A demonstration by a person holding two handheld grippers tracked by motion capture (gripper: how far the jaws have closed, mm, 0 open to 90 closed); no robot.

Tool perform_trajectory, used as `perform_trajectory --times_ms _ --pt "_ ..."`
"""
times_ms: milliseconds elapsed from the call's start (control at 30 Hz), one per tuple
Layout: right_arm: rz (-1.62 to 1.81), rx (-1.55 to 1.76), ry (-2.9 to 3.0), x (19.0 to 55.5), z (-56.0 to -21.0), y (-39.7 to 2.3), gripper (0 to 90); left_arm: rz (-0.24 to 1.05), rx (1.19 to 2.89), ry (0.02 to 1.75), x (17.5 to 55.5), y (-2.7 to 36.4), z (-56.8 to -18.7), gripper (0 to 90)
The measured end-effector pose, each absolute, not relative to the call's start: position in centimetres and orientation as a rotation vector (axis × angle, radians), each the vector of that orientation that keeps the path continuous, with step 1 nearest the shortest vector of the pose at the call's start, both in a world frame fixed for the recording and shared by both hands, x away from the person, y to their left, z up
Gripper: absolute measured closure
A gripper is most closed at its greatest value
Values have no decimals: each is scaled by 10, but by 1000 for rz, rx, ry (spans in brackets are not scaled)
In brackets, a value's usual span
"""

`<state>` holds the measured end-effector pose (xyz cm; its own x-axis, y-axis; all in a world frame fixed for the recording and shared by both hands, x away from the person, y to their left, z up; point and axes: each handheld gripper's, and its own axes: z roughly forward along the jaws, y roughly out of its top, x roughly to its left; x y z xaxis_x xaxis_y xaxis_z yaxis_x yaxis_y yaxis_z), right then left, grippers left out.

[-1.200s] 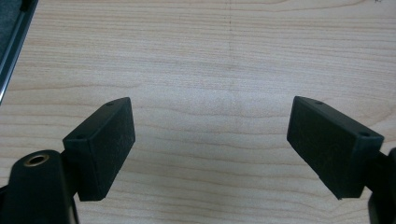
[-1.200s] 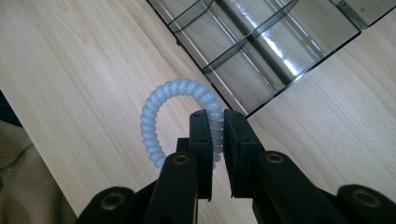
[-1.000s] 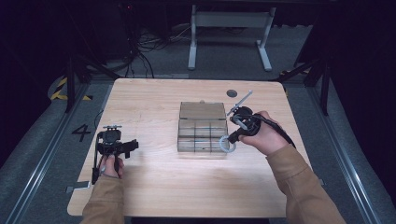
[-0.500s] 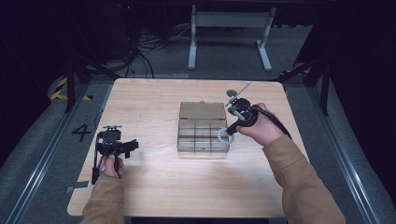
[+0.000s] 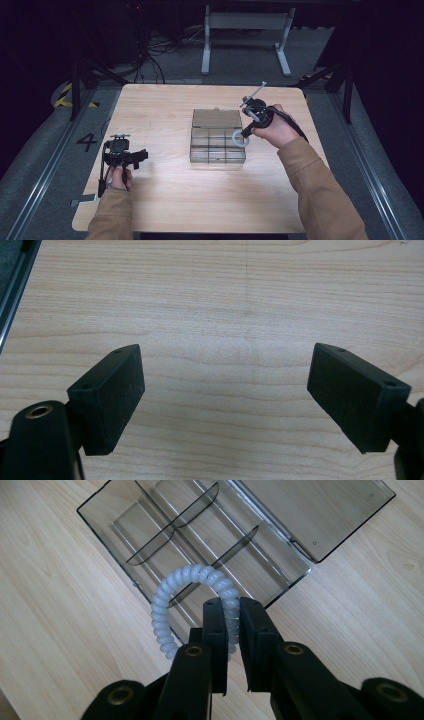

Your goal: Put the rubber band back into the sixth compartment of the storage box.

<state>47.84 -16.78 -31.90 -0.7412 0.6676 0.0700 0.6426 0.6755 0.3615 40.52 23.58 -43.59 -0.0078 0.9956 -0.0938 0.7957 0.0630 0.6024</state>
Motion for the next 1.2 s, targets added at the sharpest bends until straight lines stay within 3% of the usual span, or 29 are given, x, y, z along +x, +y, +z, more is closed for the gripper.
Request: perform_trajectory --times_ms 1200 --pt "489 1113 2832 501 -353 -152 827 525 1775 1854 405 237 -436 159"
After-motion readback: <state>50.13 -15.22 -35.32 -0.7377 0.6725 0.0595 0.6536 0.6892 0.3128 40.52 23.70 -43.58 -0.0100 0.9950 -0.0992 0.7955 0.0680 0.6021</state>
